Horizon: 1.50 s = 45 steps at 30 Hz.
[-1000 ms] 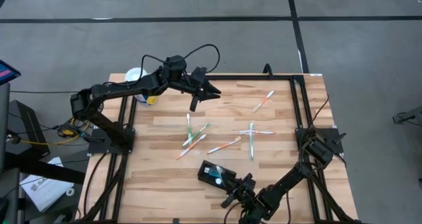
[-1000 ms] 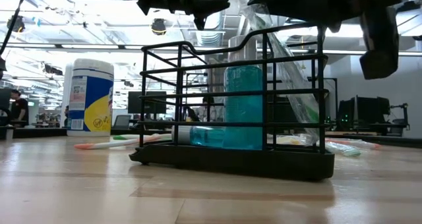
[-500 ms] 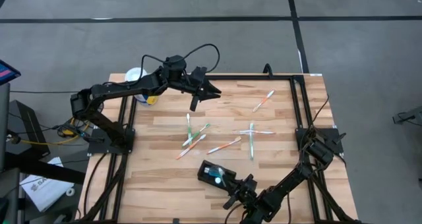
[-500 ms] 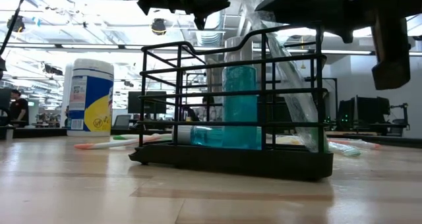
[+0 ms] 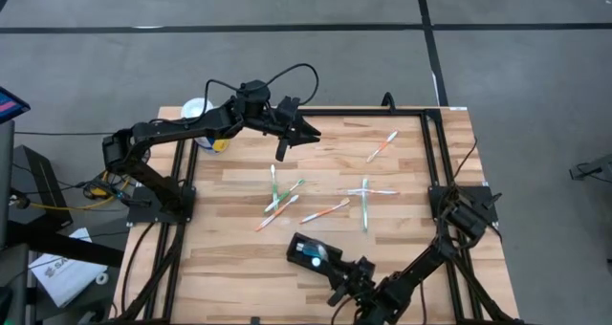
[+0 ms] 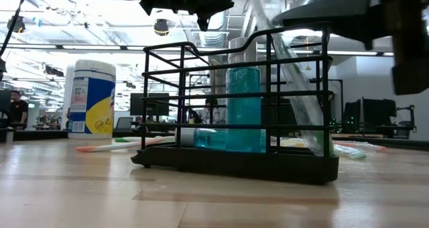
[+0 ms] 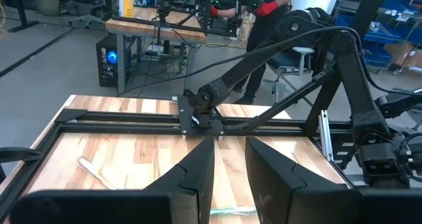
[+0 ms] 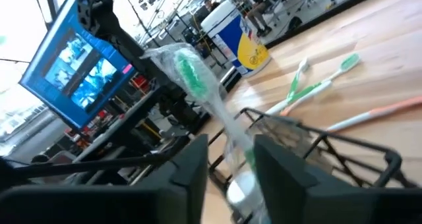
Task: Pick & Place toothbrushing station
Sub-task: Put the green toothbrush into the black wire organizer
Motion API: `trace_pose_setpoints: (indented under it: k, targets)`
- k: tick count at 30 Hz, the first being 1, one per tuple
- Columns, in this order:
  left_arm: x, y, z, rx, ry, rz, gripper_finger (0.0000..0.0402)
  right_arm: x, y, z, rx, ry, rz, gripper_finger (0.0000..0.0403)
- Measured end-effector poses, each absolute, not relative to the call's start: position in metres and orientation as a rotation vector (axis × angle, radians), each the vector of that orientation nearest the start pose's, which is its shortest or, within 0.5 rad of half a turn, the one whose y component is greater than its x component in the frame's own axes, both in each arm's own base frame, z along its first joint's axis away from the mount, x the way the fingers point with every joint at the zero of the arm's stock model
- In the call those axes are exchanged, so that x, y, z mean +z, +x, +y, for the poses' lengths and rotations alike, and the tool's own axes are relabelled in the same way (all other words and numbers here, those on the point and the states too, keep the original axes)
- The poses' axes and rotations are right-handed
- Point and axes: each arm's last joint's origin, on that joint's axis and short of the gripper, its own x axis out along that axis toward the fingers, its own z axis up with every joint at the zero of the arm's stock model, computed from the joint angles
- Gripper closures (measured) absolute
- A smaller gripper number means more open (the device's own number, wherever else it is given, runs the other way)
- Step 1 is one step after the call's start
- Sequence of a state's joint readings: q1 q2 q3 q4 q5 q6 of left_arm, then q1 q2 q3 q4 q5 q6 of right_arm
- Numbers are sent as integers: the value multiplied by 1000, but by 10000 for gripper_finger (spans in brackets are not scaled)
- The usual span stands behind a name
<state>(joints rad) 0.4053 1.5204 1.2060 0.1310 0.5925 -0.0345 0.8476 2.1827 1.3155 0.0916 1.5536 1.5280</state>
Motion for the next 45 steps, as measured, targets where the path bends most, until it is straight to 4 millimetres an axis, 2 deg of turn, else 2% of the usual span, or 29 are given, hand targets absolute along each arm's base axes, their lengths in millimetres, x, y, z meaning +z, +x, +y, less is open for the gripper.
trace_pose_setpoints:
  k: [4,7,10,13,17,19,24,28,31,33,37,39,42,45]
  targets:
    - [332,327,123,-184,-122,164,321,130,300,304,-669,740,-260,230]
    - [332,327,123,-184,-122,164,321,148,300,306,-667,739,-263,202]
    - [332,327,121,-192,-126,165,321,185,298,303,-670,721,-260,188]
    - [332,327,119,-222,-141,165,321,238,295,293,-687,660,-245,188]
    - [332,327,118,-255,-182,169,321,310,287,266,-708,549,-203,199]
    - [333,327,117,-260,-185,168,321,338,281,249,-711,498,-181,206]
    - [336,327,112,-275,-199,160,321,386,273,202,-754,403,-160,227]
    - [336,329,105,-299,-194,161,321,412,270,162,-836,348,-163,249]
    - [337,330,102,-309,-189,157,321,423,269,136,-887,354,-181,260]
    - [337,330,102,-309,-183,156,321,424,272,121,-915,356,-185,264]
    - [337,329,105,-304,-183,154,321,402,286,95,-909,372,-118,266]
    - [337,328,107,-316,-184,154,321,386,292,75,-873,433,-11,266]
    - [337,326,110,-330,-185,152,321,361,305,43,-850,449,270,266]
    - [337,325,113,-342,-186,152,321,358,310,17,-873,434,427,266]
